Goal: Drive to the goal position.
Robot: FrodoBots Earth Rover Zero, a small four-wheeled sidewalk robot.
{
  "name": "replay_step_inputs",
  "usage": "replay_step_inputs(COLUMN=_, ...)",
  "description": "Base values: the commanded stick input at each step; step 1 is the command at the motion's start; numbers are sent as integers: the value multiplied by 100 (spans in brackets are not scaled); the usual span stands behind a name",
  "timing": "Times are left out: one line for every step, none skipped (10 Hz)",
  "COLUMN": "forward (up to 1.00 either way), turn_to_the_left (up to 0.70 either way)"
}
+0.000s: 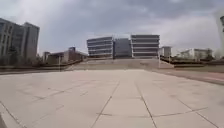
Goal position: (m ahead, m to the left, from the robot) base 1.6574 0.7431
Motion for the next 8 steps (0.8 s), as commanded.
replay_step_inputs(forward=70, turn_to_the_left=0)
replay_step_inputs(forward=70, turn_to_the_left=0)
replay_step_inputs(forward=70, turn_to_the_left=0)
replay_step_inputs(forward=70, turn_to_the_left=0)
replay_step_inputs(forward=70, turn_to_the_left=0)
replay_step_inputs(forward=70, turn_to_the_left=0)
replay_step_inputs(forward=70, turn_to_the_left=0)
replay_step_inputs(forward=70, turn_to_the_left=0)
